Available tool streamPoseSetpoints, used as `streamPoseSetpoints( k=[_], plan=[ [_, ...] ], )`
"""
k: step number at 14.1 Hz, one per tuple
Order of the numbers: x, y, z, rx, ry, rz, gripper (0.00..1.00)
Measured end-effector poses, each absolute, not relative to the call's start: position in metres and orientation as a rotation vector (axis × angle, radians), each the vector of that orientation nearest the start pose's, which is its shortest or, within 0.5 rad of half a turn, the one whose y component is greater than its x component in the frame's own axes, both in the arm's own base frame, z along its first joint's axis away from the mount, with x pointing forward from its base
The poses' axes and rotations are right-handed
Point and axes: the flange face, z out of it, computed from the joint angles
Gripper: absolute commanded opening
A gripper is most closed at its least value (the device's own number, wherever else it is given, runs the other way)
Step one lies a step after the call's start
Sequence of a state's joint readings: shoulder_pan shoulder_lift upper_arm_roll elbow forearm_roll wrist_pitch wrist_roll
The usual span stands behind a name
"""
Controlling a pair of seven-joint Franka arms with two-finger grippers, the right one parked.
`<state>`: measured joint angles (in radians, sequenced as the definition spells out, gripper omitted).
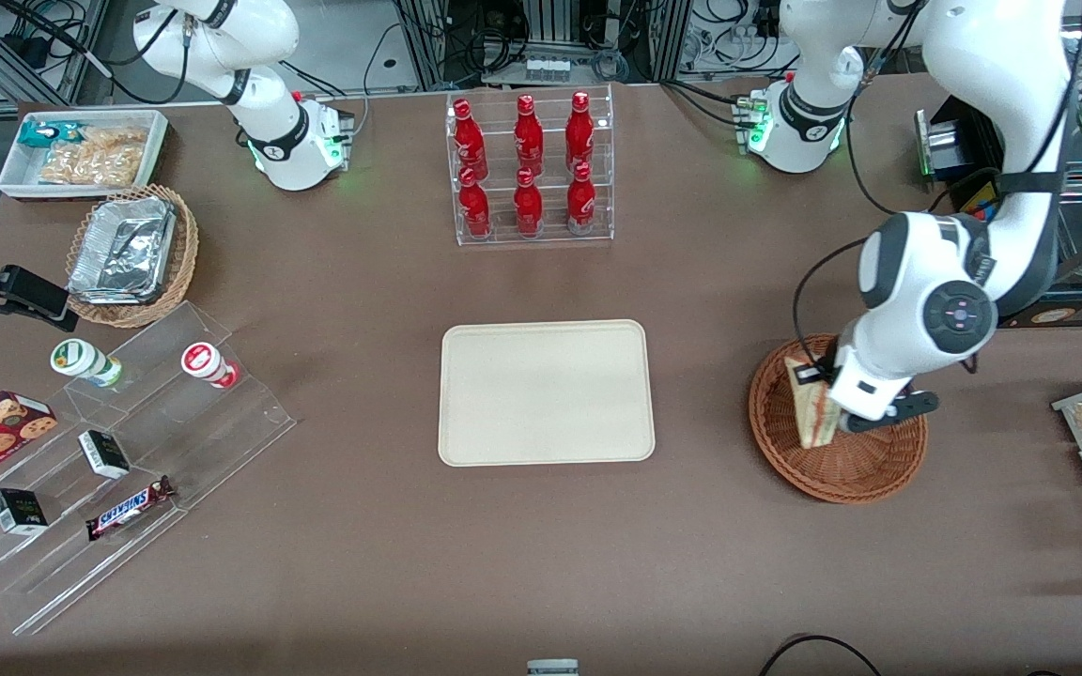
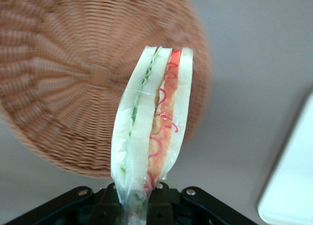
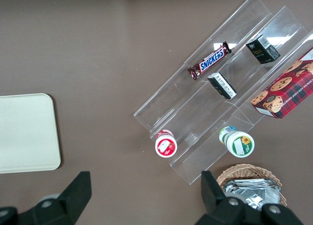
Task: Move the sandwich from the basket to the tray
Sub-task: 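Lift the sandwich and carry it toward the cream tray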
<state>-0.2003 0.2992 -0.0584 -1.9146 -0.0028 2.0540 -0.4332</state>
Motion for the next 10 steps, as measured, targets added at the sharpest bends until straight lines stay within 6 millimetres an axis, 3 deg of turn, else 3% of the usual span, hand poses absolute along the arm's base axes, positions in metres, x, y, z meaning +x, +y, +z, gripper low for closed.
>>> streamPoseSetpoints(
  k=[3, 10],
  plan=[
    [0.571, -0.229, 0.318, -3.088, -0.128, 0.238, 0.09],
    [0.558, -0.397, 0.297, -3.105, -0.154, 0.155, 0.09]
  ],
)
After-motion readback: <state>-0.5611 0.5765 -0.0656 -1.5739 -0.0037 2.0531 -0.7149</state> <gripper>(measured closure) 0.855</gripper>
